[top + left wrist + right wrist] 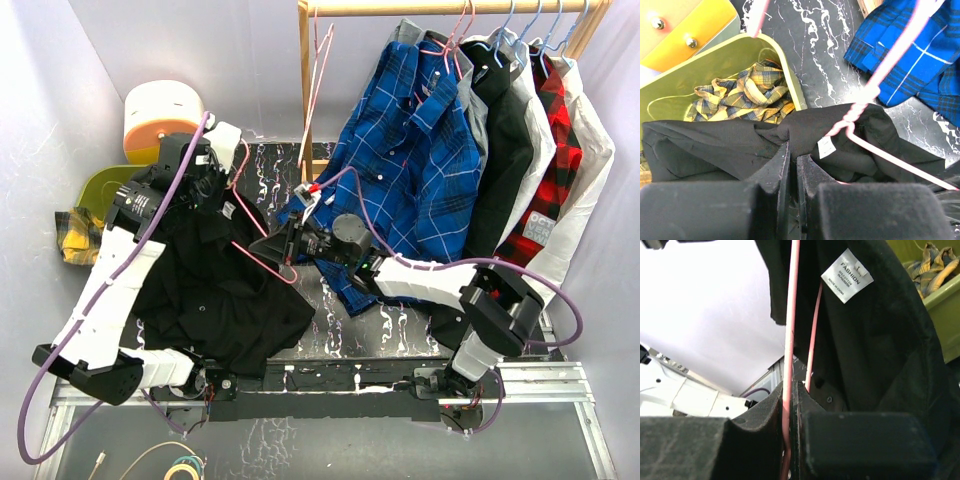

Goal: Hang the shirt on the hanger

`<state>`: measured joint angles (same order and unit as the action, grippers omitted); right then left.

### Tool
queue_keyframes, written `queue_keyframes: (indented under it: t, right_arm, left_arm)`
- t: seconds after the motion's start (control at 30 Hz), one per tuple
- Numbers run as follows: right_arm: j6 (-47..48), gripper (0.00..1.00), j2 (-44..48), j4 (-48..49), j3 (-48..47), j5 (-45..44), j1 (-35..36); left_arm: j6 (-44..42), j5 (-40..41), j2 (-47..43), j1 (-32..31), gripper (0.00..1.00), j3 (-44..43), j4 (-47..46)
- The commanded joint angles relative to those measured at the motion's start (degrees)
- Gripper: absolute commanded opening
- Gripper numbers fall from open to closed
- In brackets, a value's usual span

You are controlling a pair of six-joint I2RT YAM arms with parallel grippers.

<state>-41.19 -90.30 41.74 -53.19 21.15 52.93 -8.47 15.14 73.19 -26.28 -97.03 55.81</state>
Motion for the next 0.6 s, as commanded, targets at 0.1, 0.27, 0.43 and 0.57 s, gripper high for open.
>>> queue_keyframes:
  t: [0.1,0.27,0.43,0.57]
  right_arm:
    - [-2.0,0.08,-6.2,10.3,-9.4,1.3,0.2]
    - [-3.4,0.08,-9.3,11.6,-11.3,0.3,0.6]
    - [-4.3,0.08,-11.9,16.1,-10.7,-1.6,0.7]
    - [-3.0,0.08,-14.8,20.5,-8.7,1.3,0.8]
  left_arm:
    - [0.7,-2.3,-1.9,0.9,0.00,0.7,1.0]
    - [1.2,-3.7,-2.6,1.9,0.00,1.8,1.1]
    - [-0.4,-9.0,-3.0,2.9,0.03,3.3,3.2]
    - [-11.5,-23.4,-4.7,6.2,0.87,7.0,9.1]
